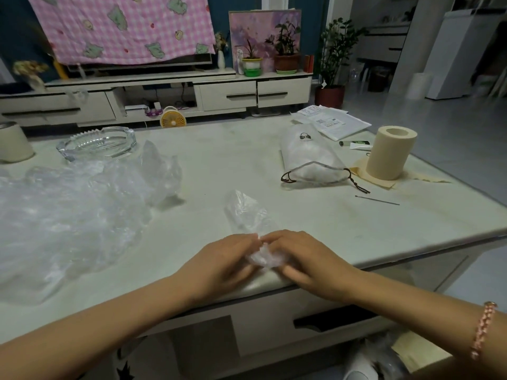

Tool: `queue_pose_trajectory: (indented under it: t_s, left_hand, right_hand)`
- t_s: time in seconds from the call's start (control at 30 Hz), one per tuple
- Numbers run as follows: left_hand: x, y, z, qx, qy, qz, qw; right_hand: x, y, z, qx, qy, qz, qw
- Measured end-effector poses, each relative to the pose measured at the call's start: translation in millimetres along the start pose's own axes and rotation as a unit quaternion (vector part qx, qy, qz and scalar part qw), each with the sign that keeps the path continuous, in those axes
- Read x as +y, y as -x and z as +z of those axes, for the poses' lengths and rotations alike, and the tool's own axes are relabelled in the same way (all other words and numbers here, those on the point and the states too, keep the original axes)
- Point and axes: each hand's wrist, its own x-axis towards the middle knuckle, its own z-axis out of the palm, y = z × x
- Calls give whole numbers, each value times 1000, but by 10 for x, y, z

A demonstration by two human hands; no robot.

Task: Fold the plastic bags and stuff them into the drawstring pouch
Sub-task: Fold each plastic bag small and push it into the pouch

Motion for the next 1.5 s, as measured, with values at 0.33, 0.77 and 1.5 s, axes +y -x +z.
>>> queue_pose_trajectory:
  t_s: [0.33,0.77,1.5]
  left_hand:
    - [199,-115,-19,56,114,-288,949]
    - [245,-244,46,54,-10,-393,918]
    - [-121,-689,-133,-63,-62,-525,847]
  right_hand:
    - [-127,-316,-122,8,-131,200,971]
    - [-113,-286,45,141,165,151,964]
    - [-179,-263,55,-30,8,67,997]
